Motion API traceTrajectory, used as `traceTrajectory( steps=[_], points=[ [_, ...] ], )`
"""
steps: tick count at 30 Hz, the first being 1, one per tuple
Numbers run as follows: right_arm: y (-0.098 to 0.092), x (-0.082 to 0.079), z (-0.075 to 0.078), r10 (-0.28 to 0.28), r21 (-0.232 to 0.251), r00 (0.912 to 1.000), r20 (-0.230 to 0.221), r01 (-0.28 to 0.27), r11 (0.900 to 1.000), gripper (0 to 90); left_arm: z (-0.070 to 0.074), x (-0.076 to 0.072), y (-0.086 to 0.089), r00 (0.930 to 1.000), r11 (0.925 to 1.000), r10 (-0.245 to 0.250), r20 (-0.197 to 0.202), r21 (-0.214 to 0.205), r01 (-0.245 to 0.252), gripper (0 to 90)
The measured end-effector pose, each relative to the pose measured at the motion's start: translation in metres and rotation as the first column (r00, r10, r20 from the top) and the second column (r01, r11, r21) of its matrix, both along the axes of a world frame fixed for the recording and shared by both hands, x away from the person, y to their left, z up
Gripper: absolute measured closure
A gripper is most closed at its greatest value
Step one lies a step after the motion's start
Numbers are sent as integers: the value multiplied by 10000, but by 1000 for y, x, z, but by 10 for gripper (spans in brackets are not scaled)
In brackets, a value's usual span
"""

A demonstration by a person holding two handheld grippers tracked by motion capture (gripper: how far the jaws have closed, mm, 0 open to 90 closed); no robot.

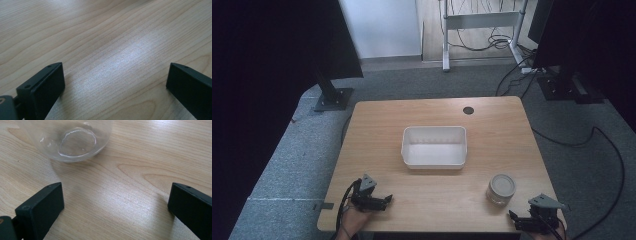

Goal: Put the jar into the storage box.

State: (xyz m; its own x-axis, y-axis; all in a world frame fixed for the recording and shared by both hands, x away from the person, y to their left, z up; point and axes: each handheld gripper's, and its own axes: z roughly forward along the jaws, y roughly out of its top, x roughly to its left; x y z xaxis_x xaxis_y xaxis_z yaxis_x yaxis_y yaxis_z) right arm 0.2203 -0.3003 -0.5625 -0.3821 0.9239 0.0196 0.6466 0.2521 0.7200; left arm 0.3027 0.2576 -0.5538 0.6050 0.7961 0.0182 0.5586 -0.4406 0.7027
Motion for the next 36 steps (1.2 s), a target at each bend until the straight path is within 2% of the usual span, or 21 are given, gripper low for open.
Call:
traceTrajectory(
  steps=[12,24,27,36],
  points=[
    [0,-1,0,-6,6,10000,38,6,10000,0,0,0,0,10000,10000,-27,-16,15,27,1],
    [1,0,1,-16,-39,10000,-96,16,10000,0,0,1,0,10000,10000,54,2,-32,-54,1],
    [2,0,1,44,72,9999,-136,-43,10000,0,0,1,0,10000,10000,71,2,-37,-71,1],
    [5,-1,8,231,65,9997,104,-232,9997,0,0,1,0,10000,10000,80,2,-39,-80,2]
  ],
)
